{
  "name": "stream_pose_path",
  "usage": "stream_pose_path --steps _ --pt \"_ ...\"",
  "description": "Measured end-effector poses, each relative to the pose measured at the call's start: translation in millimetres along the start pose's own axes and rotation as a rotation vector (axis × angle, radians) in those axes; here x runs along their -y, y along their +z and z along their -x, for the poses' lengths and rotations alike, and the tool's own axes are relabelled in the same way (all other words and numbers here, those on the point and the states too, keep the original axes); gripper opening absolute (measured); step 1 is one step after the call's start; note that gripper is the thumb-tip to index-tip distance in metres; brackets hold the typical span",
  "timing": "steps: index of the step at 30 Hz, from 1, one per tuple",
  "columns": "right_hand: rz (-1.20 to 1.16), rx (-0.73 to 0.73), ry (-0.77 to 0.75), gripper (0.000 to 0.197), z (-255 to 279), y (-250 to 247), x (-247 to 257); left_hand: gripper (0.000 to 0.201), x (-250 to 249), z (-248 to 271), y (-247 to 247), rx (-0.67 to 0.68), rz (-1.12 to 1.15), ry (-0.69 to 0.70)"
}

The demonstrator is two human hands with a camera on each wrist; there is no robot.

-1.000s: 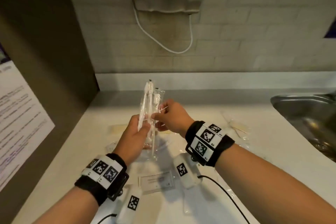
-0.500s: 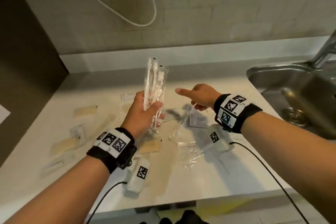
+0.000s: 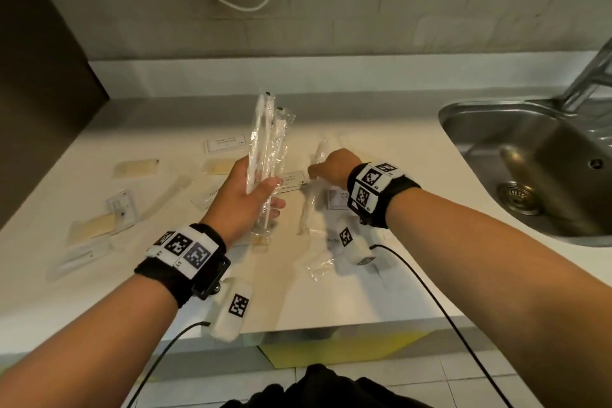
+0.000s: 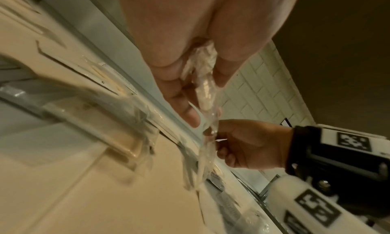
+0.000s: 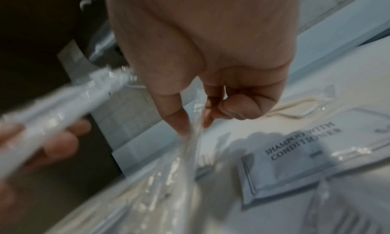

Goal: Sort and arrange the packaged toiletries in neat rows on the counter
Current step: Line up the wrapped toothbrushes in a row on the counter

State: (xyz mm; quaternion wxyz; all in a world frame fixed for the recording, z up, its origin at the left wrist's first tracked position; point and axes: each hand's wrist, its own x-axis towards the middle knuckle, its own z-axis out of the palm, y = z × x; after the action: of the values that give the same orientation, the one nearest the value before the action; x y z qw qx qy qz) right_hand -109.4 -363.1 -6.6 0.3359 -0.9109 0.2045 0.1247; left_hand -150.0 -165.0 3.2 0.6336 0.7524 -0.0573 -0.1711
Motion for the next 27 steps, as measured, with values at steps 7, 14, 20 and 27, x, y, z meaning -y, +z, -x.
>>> stream_pose_path --steps 7,14,20,27 --pt "-0.555 -0.14 -0.108 0.016 65.6 -36.6 -14.7 0.043 12.0 -0.3 -0.8 0.006 0.005 -0.01" --pt "-0.375 -0.109 0.17 0.05 91.8 -4.0 -60.8 0.046 11.8 2.7 9.7 0.112 -0.036 0.011" --pt "-0.307 -0.19 0.31 0.063 113.1 24.6 -71.7 0.04 20.6 6.6 8.5 0.138 0.027 -0.024" --pt "-0.265 -0.279 0.329 0.066 85.8 20.7 -52.9 0.043 21.0 2.6 6.9 0.154 0.046 -0.008"
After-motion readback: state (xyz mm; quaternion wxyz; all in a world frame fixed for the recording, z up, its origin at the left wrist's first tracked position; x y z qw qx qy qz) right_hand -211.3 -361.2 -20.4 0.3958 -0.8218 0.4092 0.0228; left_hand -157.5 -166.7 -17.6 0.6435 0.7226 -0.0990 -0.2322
